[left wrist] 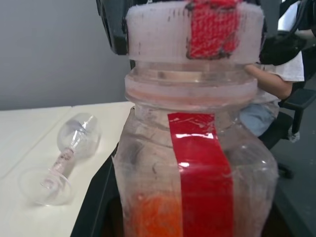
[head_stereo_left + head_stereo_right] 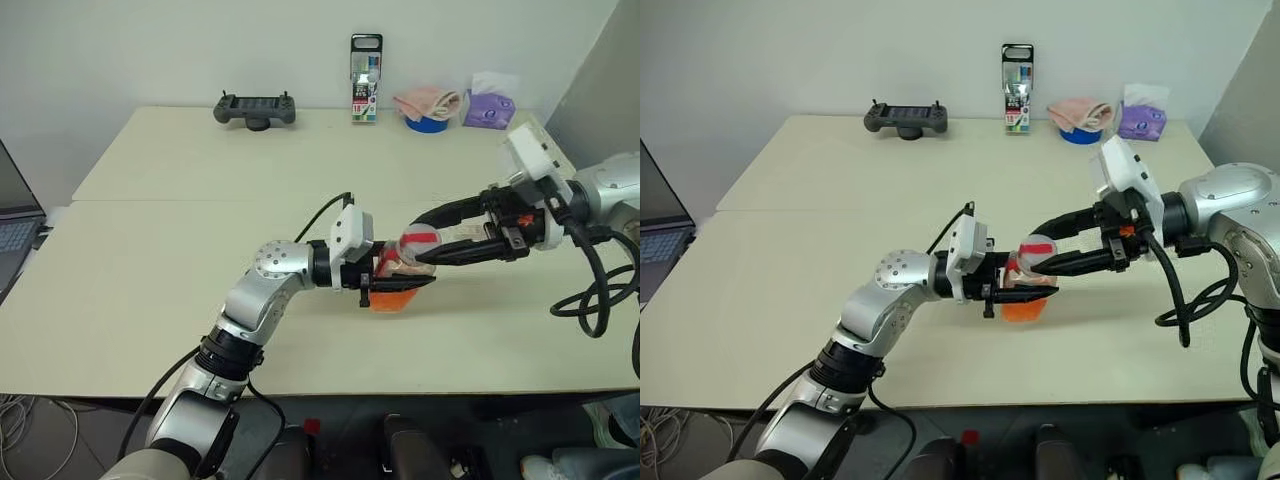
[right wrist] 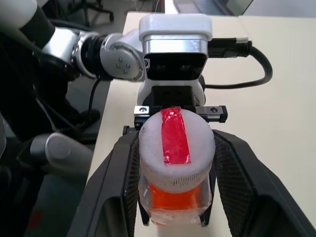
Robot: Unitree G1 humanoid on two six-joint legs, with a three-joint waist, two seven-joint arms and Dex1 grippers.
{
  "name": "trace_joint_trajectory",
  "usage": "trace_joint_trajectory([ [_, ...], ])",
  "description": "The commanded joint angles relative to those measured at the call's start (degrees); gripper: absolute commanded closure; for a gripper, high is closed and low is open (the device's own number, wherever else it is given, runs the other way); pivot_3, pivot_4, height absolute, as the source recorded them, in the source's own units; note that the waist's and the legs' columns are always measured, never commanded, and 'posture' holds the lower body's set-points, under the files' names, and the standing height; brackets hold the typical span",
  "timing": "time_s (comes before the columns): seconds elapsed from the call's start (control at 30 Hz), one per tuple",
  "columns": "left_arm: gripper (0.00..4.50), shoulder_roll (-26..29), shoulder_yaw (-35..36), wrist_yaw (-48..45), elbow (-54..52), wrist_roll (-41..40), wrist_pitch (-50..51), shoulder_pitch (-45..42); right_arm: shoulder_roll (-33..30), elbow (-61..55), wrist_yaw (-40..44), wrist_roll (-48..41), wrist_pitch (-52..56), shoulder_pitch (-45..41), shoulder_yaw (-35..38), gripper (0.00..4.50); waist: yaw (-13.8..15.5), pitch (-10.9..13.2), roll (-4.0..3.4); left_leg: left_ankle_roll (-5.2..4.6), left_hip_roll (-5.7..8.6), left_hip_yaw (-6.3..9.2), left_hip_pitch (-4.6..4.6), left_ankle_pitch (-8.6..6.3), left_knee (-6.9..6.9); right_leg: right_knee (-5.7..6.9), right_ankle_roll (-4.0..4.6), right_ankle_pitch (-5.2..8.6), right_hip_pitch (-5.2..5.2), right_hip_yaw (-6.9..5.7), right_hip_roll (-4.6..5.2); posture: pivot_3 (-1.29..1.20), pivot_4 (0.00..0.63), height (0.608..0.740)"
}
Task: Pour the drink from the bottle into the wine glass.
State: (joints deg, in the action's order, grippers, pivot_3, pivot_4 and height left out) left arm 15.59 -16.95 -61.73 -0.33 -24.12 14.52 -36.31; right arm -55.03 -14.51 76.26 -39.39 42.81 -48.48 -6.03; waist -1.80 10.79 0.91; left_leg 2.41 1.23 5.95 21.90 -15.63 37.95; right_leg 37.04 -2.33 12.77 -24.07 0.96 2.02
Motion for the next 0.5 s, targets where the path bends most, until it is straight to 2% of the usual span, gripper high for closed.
trace_joint_trajectory([
  [0.03,2.84,1.55,3.74,1.43,0.82,0.20,-0.09,0.79,-1.21,1.33,3.45,0.80,-1.43,-3.61,1.02,2.68,0.05,0.00,0.00,0.00,0.00,0.03,0.00,0.00,0.00,0.00,0.00,0.00,0.01,-0.02,0.00,0.00,0.150,0.740],
  [0.23,2.84,0.67,4.00,2.88,1.18,0.63,-1.57,0.90,1.60,4.04,2.69,-2.11,1.31,-7.91,2.64,2.68,0.11,0.00,0.00,0.01,0.02,0.01,0.01,0.00,0.00,-0.03,0.03,-0.02,0.01,0.01,0.02,0.00,0.150,0.740],
  [0.33,2.84,-0.30,4.95,4.19,2.11,0.94,-3.58,0.68,4.44,4.93,-1.77,-2.63,2.22,-8.53,4.89,2.68,0.15,0.00,0.00,0.01,0.02,0.05,0.02,0.01,0.00,-0.03,0.13,-0.08,0.00,-0.01,0.03,0.00,0.150,0.740],
  [0.5,2.84,-0.67,5.05,4.31,3.51,1.43,-4.35,0.44,5.58,2.30,-5.45,-5.11,6.14,-7.75,7.07,2.78,0.29,0.01,-0.01,0.01,0.05,0.05,0.03,0.01,-0.01,-0.02,0.27,-0.16,0.01,-0.02,0.06,0.00,0.150,0.740],
])
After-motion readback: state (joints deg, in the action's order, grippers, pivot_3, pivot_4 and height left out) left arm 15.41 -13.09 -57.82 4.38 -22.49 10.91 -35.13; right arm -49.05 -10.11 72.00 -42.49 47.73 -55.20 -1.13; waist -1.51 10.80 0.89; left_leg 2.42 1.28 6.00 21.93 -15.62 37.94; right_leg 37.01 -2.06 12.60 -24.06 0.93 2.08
